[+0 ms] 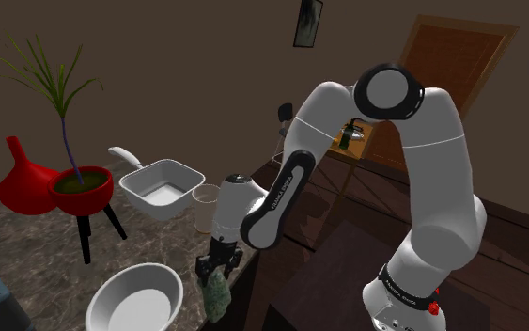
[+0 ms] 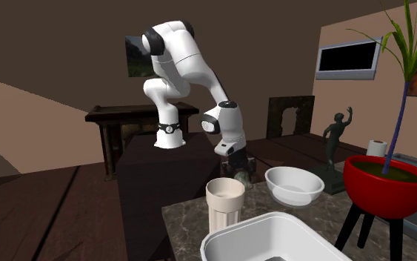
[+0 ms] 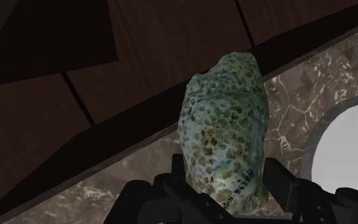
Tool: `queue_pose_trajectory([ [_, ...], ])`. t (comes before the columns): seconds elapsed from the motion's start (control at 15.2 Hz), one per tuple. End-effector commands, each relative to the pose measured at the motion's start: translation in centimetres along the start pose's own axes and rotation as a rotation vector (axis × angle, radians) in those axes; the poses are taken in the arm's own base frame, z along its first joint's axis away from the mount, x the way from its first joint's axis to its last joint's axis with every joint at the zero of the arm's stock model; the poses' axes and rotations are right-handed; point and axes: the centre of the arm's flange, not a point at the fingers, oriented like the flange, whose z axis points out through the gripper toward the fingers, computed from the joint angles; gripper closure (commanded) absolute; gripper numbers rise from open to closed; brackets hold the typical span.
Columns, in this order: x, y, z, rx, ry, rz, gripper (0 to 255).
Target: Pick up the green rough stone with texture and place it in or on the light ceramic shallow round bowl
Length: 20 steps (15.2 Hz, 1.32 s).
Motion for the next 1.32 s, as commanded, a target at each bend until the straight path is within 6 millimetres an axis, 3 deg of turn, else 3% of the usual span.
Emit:
queue_pose_trajectory([
  [0.0,-0.1,-0.2,-0.8,0.0,0.0,0.0,255],
  [1.25,-1.5,-2.2,-10.5,0.0,0.0,0.0,255],
])
